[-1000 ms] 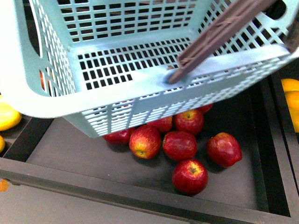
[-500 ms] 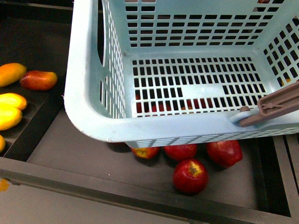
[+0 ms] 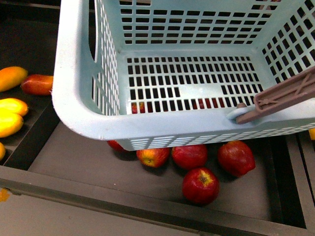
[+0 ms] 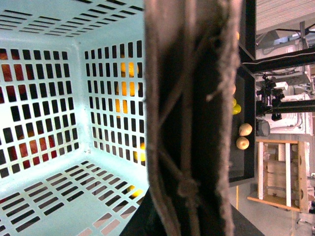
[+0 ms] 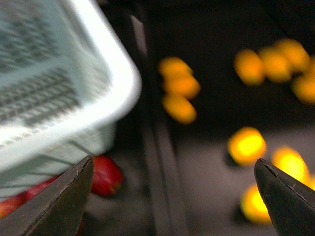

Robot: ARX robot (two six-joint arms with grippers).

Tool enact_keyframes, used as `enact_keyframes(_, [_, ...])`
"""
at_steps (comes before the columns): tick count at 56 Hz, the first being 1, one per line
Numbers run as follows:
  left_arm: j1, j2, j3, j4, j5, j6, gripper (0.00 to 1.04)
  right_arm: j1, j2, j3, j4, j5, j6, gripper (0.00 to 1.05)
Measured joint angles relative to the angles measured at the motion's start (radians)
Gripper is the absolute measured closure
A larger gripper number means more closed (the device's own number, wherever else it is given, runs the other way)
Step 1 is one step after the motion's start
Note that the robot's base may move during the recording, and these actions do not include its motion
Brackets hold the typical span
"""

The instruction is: Pick lemon and mango into basket

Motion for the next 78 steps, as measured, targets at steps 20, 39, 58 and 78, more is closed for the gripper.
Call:
enact_keyframes(20, [-0.001,0.000,0.000,0.000,0.002,0.000,1.00,-0.574,0.547,0.097,0.455,-0.155,0.132,0.09])
enact_keyframes(39, [-0.001,0.000,0.000,0.000,0.003,0.001,1.00,-0.559,1.456,0.419,0.692,-0.146,0.319,0.09])
enact_keyframes(58, [-0.001,0.000,0.000,0.000,0.003,0.001,1.00,-0.494,1.907,0.689,0.657,-0.223,0.538,0.09])
enact_keyframes(78, [-0.001,0.000,0.000,0.000,0.003,0.001,1.00,-0.469,2.080,0.851,0.623,-0.226,0.651,0.09])
